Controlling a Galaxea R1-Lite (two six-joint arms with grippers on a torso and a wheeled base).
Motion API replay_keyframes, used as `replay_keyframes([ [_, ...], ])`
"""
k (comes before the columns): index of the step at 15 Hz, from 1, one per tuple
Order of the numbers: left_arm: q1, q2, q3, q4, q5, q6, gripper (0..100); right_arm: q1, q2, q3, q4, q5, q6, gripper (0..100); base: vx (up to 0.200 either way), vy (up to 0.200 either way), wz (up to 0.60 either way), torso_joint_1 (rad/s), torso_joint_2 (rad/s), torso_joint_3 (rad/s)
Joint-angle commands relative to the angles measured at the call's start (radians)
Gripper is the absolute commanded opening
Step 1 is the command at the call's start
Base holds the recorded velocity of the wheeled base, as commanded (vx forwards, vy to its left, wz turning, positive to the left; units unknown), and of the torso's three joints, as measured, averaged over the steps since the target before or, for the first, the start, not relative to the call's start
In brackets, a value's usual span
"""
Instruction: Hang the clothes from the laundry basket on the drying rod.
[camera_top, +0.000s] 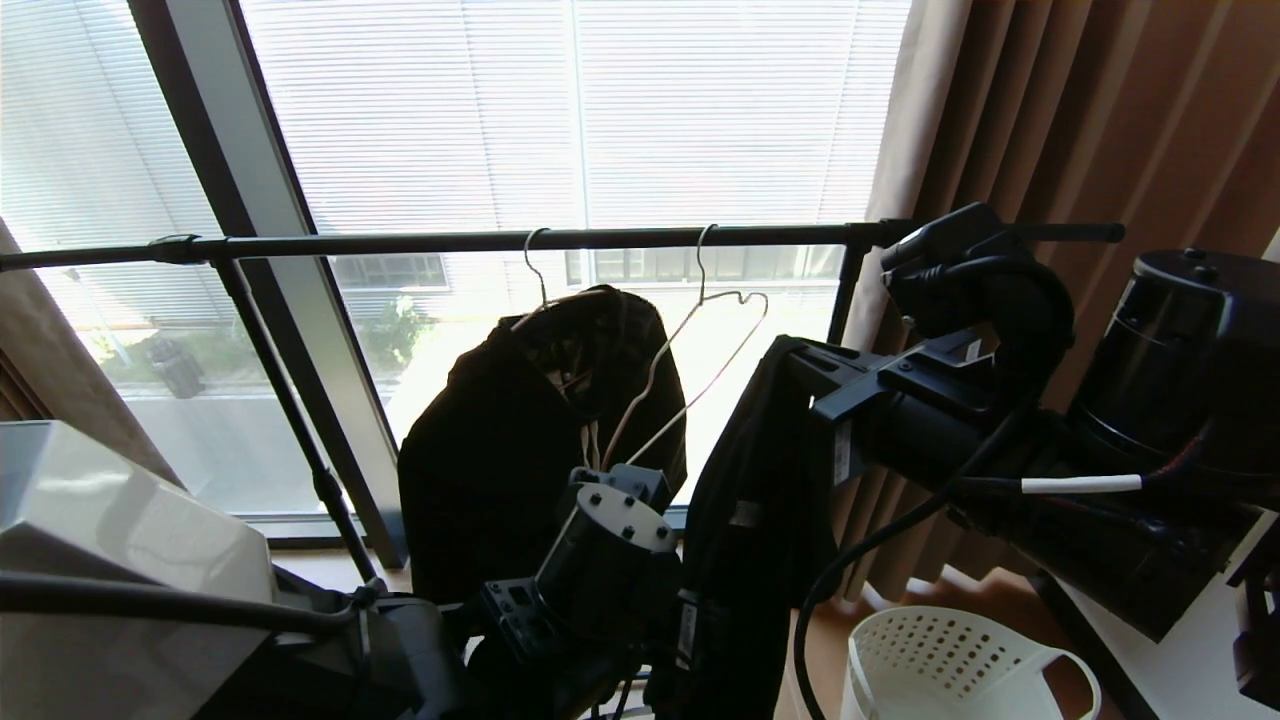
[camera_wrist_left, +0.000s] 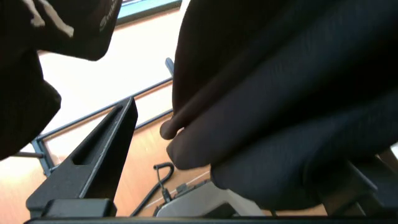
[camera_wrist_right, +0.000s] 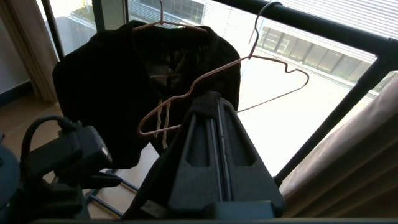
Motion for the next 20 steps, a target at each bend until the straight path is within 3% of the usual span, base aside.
replay_keyframes([
  [1, -0.022, -0.042, 0.040, 0.000, 0.002, 0.000, 100, -0.005, 0.001, -0.003, 0.000, 0.000, 0.000, 0, 0.000, 0.000, 0.00, 0.000, 0.00, 0.000],
  [15, -0.048, -0.211, 0.228, 0.000, 0.042, -0.002, 100, -0.095, 0.058, -0.031, -0.031, -0.001, 0.000, 0, 0.000, 0.000, 0.00, 0.000, 0.00, 0.000],
  [16, -0.048, -0.215, 0.241, -0.002, 0.052, -0.002, 0, -0.106, 0.056, -0.032, -0.031, 0.000, 0.000, 0, 0.000, 0.000, 0.00, 0.000, 0.00, 0.000],
  [20, -0.045, -0.240, 0.256, 0.000, 0.052, -0.016, 0, -0.114, 0.053, -0.032, -0.031, -0.001, 0.000, 0, 0.000, 0.000, 0.00, 0.000, 0.00, 0.000],
])
